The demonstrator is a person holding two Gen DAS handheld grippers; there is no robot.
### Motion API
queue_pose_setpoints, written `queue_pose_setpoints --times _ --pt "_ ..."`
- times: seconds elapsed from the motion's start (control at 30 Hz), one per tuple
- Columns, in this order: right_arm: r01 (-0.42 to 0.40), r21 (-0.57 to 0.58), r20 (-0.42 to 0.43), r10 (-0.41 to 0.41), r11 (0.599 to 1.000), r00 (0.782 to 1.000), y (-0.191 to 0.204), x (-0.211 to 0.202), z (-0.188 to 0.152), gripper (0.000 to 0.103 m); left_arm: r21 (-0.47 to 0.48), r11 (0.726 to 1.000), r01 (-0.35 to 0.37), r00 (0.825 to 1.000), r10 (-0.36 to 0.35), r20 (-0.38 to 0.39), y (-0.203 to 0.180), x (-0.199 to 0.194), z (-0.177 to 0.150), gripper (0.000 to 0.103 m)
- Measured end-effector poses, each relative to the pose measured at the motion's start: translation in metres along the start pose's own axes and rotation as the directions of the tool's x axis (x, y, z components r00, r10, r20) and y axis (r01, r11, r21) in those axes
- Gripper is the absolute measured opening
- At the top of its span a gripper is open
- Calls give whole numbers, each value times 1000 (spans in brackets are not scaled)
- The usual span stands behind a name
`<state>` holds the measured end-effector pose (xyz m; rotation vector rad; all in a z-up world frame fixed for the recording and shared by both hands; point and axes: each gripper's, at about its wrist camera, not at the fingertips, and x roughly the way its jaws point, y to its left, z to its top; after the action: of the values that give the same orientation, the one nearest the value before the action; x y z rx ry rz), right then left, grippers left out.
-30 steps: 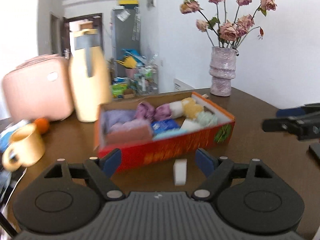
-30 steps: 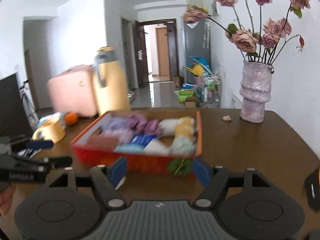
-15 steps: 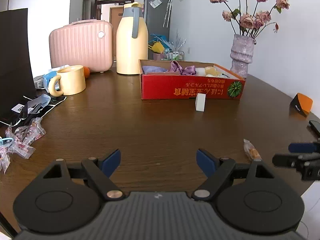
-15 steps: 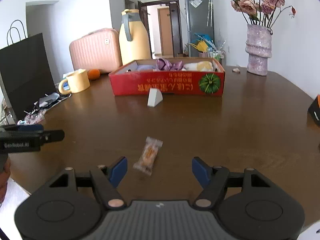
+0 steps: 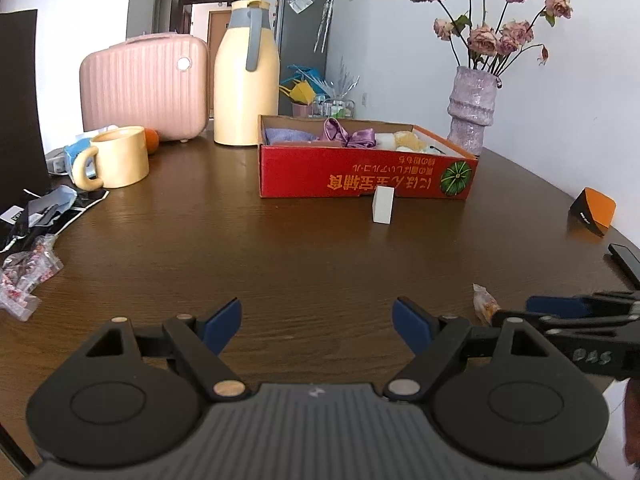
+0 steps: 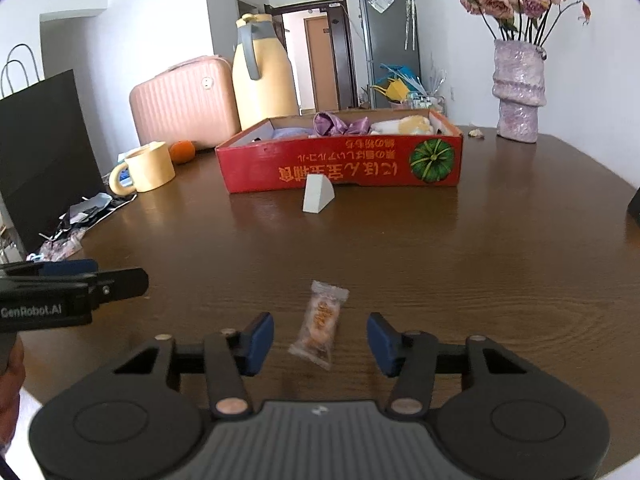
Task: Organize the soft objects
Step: 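Grasp the snack packet with the right gripper while the left grasps the white foam block, then carry the snack packet and foam block into the box with both grippers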
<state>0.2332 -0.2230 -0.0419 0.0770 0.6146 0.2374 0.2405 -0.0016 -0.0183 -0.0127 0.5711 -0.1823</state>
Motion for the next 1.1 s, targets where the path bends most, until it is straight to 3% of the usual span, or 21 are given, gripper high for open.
queue_pose_setpoints --times 0.07,0.17,0.3,0.43,0.57,0.67,0.73,0.8,0.97,1.1 --pt "8 -3 -9 -8 1000 1000 2 11 0 43 3 1000 6 1000 -6 -4 -4 8 4 85" --pt "49 -40 -4 -49 998 999 4 22 -1 17 23 1000 18 1000 -18 6 -13 23 12 85" --pt "79 -54 0 -79 995 997 -11 37 14 15 75 997 32 999 -34 28 -31 55 31 83" --pt "127 -38 44 -125 991 991 -37 54 42 14 61 998 28 999 -31 43 -48 101 61 77" --pt "133 -16 84 -131 991 988 -59 71 71 14 75 995 61 998 -63 17 -61 146 82 61" --pt "117 1 94 -117 993 989 -69 84 84 14 69 993 95 995 -93 -28 -64 170 89 36" --pt "104 9 91 -104 995 990 -72 92 88 14 76 991 111 992 -106 -61 -66 184 89 26" --pt "88 17 84 -89 996 992 -74 99 89 14 82 992 100 993 -95 -63 -68 188 86 19" --pt "71 22 70 -72 997 995 -69 104 87 14 92 991 100 994 -96 -50 -69 181 86 18" --pt "59 11 81 -59 998 995 -58 85 82 14 85 990 112 993 -110 -34 -70 160 83 17"
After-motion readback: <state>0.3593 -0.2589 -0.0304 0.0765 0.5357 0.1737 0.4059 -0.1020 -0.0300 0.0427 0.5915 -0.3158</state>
